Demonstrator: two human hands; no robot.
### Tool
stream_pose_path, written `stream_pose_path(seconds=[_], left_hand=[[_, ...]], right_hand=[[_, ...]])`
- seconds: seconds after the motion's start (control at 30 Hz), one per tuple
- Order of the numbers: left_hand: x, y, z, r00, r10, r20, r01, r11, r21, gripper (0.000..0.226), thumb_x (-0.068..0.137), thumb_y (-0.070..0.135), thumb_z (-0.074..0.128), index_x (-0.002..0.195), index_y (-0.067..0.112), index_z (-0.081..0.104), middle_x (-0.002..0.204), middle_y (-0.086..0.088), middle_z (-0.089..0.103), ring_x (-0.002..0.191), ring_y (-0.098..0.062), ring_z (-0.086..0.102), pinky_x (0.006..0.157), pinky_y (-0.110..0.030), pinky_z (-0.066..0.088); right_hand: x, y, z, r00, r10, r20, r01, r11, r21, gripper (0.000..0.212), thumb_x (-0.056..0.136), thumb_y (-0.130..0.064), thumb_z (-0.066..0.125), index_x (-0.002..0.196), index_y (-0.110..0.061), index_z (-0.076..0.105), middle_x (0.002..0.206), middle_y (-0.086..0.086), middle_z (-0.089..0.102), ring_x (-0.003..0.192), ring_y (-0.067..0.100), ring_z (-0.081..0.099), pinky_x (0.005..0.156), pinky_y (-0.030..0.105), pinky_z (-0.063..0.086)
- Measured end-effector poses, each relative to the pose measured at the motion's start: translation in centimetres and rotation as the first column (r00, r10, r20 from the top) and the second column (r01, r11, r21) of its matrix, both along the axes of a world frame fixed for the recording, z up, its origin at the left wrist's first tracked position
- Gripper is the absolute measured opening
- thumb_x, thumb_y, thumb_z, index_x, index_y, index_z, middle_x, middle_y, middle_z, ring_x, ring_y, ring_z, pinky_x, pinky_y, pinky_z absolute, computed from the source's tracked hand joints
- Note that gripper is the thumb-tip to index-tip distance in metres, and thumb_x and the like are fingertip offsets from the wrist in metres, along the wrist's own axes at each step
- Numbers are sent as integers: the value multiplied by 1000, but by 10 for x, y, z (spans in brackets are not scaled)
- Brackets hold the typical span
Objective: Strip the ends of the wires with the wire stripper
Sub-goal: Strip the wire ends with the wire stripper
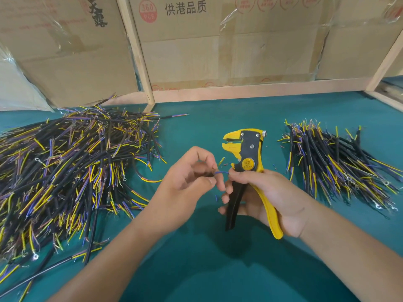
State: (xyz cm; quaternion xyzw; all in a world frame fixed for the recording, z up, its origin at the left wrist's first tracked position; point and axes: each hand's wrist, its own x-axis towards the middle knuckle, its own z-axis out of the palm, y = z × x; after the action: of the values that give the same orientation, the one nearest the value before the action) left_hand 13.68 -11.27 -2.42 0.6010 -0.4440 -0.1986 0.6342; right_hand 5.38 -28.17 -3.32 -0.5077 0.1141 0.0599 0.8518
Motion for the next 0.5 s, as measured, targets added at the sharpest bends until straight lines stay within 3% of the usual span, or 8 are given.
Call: stream_pose_path(seconds=[0.1, 0.3, 0.5], left_hand=[[2, 1, 1, 1000, -14, -1, 14, 999, 47, 18, 88, -9, 39, 98, 4, 46, 81, -1, 69, 63, -1, 54, 61, -11, 39], [6, 2, -2, 999, 20, -47, -20, 1000, 17, 22, 89, 22, 44, 85, 21, 65, 88, -10, 74, 62, -22, 41, 56, -28, 32], [4, 2, -2, 993, 112, 38, -114, 993, 43, 14, 90, 10, 53, 81, 12, 65, 79, -4, 73, 56, -7, 47, 56, -14, 37]], right_hand=[[0, -1, 1, 1000, -9, 0, 9, 1000, -9, 9, 99, -14, 56, 96, -6, 53, 83, 17, 55, 70, 28, 60, 76, 50, 56], [-1, 0, 2, 1000, -30, -2, 30, 1000, 6, 11, 98, -13, 57, 92, -4, 57, 76, 14, 58, 67, 28, 62, 76, 51, 58], [-1, 0, 0, 998, -27, 60, 28, 999, -27, 10, 97, -12, 59, 91, -5, 59, 75, 15, 59, 69, 30, 63, 76, 51, 57]])
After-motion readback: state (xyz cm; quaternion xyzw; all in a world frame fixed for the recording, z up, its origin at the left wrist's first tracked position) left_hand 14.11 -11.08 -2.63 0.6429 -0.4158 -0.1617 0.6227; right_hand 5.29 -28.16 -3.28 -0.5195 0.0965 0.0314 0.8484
